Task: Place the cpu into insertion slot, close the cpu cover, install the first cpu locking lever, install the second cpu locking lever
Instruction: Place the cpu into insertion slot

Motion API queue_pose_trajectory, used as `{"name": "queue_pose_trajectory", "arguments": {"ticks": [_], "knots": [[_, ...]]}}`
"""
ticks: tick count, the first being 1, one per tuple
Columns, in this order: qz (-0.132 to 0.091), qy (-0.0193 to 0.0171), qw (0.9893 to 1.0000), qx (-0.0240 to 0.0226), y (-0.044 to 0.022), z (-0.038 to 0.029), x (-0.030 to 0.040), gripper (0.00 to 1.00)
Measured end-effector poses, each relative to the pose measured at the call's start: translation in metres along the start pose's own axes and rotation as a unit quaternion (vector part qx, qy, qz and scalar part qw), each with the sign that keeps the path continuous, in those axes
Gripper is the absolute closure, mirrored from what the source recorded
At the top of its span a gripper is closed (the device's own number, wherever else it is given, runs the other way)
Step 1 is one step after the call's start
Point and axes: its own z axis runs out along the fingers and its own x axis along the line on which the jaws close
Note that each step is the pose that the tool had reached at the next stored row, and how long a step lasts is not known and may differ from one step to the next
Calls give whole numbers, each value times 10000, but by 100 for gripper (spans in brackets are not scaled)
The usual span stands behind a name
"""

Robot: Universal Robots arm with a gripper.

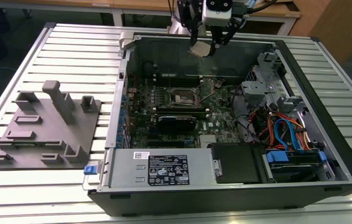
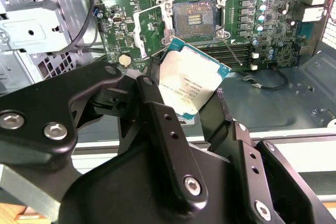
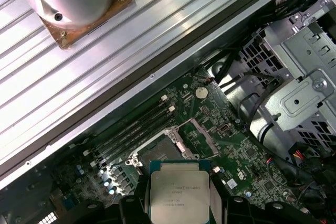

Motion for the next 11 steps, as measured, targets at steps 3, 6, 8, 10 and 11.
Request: {"name": "queue_pose_trajectory", "arguments": {"ticks": [3, 6, 8, 10, 11], "knots": [[0, 0, 10000, 0, 0, 0, 0, 46], [0, 0, 10000, 0, 0, 0, 1, 46], [0, 0, 10000, 0, -1, 0, 1, 46], [16, -1, 10000, 0, -1, 0, 1, 46], [46, -4, 10000, -1, -1, 0, 1, 46]]}}
